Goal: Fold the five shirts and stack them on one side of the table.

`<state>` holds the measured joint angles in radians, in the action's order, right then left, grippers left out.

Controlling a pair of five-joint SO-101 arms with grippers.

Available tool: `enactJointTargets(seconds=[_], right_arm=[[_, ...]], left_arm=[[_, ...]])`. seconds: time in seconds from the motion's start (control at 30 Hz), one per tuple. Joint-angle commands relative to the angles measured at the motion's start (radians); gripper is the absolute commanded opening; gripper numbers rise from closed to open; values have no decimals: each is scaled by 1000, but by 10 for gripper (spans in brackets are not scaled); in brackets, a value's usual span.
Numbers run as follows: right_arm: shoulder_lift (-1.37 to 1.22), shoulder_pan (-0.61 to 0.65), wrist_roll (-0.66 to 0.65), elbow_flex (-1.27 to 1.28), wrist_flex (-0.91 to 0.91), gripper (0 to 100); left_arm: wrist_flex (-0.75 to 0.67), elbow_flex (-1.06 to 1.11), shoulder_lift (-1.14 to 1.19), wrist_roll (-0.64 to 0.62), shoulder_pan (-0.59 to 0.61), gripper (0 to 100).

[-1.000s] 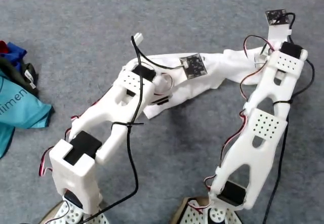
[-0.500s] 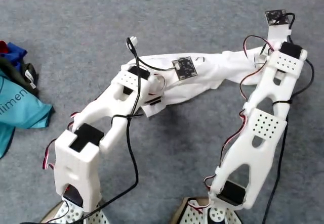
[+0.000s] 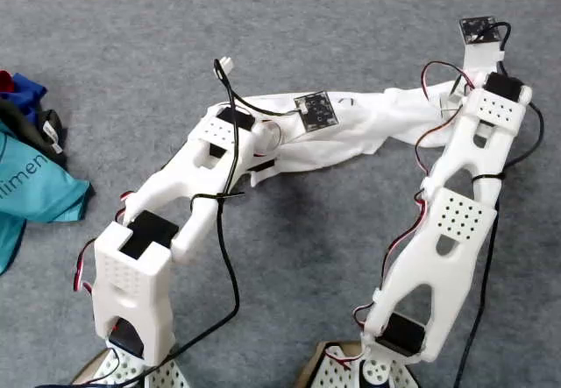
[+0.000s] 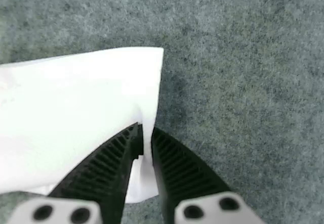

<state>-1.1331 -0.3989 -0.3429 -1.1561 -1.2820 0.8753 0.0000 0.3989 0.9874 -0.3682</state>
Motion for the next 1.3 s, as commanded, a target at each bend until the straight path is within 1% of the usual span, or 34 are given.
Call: enactJointTargets(seconds=[0.0,0.03,0.1,0.17,0.23,0.47,0.6,0.73,0.83,0.93,1.0,1.13,1.2,1.27], right_arm=[[7,19,-11,-5,-5,4],[10,19,-6,-8,-18,4],[10,24,17,-24,-44,4],[10,28,83,-58,-74,4],[2,28,115,-93,-92,4],[1,24,120,-101,-89,4],[-5,24,118,-104,-87,4],[-24,24,118,-124,-87,4],[-28,24,118,-137,-92,4],[-28,24,118,-137,-92,4],[-28,24,118,-137,-92,4],[-28,24,118,-137,-91,4],[-31,24,112,-139,-89,4],[-42,24,84,-147,-91,4]], left_arm=[[124,-137,-21,11,20,75],[160,-170,-21,5,21,75],[201,-227,-18,-46,29,75],[210,-261,-10,-98,34,75],[207,-267,-10,-121,35,75],[209,-272,-10,-115,37,76],[207,-275,-10,-57,55,129],[227,-259,-10,-38,60,136],[250,-244,-10,-41,44,139],[235,-218,-10,-46,17,138],[193,-175,-10,-46,9,136],[52,-48,-10,-48,9,136],[-28,23,-10,-49,9,136],[-137,83,-10,-92,20,135]])
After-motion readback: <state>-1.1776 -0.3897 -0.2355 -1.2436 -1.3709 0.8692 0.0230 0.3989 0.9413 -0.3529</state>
